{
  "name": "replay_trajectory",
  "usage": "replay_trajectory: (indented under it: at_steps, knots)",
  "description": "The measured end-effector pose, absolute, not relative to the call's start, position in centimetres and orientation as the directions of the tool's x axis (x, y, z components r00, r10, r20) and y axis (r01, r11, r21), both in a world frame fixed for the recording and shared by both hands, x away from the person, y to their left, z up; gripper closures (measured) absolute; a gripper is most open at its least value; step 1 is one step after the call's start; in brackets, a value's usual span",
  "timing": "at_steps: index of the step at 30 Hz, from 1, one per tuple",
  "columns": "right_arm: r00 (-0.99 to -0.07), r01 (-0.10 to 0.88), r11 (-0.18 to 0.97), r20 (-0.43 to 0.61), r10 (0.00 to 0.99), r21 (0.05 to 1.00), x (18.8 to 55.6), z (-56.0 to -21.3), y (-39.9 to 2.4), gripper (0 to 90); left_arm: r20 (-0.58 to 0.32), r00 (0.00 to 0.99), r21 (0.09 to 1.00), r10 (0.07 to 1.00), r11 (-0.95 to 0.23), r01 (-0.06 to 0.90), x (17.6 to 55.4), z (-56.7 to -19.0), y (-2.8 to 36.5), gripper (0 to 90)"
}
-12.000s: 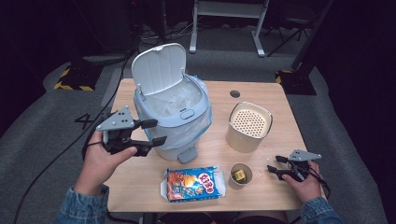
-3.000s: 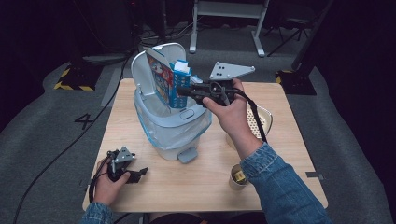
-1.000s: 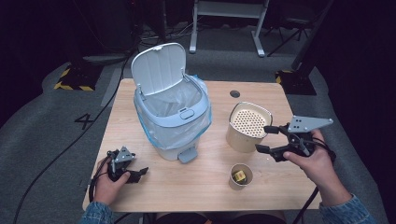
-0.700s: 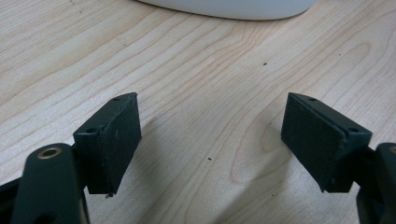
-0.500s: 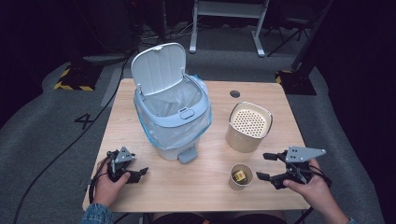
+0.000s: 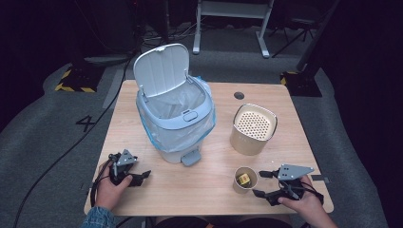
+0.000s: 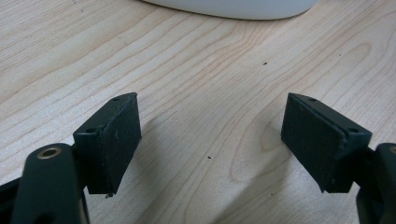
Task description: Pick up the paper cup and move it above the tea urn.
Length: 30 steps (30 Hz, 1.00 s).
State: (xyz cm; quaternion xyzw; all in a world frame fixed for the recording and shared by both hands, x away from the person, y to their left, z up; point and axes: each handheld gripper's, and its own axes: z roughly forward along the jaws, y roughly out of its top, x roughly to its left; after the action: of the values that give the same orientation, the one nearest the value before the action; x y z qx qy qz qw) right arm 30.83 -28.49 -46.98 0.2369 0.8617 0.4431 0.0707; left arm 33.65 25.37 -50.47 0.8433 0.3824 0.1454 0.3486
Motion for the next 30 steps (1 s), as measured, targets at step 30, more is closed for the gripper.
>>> replay_trajectory:
  at_steps: [30]
  knots:
    - [-0.896, 0.283, 0.439, 0.071, 0.438, 0.853, 32.0, -48.9, -24.8, 29.5, -0.023, 0.666, 0.699, 0.746, -0.464, 0.544, 33.7, -50.5, 25.4, 20.3]
